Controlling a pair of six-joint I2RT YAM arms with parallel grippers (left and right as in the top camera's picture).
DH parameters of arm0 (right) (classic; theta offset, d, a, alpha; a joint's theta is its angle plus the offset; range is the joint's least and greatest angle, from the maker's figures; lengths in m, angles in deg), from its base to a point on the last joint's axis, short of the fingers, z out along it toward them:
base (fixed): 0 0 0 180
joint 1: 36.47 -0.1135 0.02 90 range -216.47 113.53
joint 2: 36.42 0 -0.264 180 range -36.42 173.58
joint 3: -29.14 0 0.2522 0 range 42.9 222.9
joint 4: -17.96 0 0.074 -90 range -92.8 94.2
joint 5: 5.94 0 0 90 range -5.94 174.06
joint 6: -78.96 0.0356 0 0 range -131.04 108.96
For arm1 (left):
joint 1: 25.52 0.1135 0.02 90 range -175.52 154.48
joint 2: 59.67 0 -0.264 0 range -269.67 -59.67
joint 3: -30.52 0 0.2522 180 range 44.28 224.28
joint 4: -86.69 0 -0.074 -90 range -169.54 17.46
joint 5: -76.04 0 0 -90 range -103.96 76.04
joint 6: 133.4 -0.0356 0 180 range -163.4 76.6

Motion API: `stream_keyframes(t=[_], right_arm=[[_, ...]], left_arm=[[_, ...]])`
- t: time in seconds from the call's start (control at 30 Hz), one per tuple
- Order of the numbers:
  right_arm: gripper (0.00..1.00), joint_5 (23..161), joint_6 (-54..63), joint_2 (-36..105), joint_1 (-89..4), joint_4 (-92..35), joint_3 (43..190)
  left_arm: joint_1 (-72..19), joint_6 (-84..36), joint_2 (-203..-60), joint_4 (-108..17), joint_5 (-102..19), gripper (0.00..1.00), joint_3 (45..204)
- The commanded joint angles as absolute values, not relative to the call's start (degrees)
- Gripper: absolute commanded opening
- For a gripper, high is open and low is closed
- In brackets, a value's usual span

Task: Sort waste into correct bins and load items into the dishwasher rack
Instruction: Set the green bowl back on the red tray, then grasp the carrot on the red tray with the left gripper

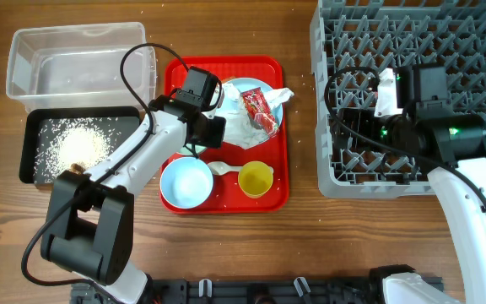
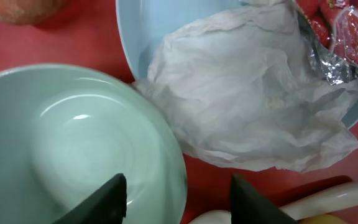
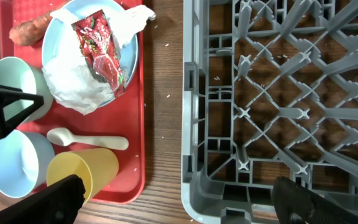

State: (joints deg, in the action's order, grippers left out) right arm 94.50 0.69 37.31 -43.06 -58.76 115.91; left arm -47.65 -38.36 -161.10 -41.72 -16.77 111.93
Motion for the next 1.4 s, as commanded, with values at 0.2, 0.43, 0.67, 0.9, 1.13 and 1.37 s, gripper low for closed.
stream_keyframes(t=[0.2, 0.43, 0.67, 0.9, 1.13, 1.37], right_arm=[[1.00, 94.3, 1.0, 37.6, -43.4, -58.4, 117.0], [1.00, 94.3, 1.1, 37.9, -43.4, -57.8, 117.0], [1.00, 94.2, 0.9, 40.4, -43.4, -58.0, 117.0], [1.00, 94.1, 1.0, 42.1, -43.4, -58.4, 117.0], [1.00, 93.3, 0.9, 42.1, -43.4, -58.0, 117.0], [1.00, 93.0, 1.0, 42.1, -43.4, -57.1, 117.0]], left_arm=[[-47.1, -39.6, -159.9, -39.7, -15.6, 0.84, 127.9], [-42.1, -57.9, -162.3, -43.6, -14.8, 0.89, 138.1], [-39.8, -75.0, -176.0, -44.3, -15.8, 0.86, 138.1], [-39.7, -77.7, -183.2, -44.5, -13.5, 0.75, 138.1], [-38.1, -77.7, -185.5, -45.5, -11.5, 0.75, 138.1], [-37.3, -77.7, -185.6, -45.5, -14.2, 0.71, 138.0]])
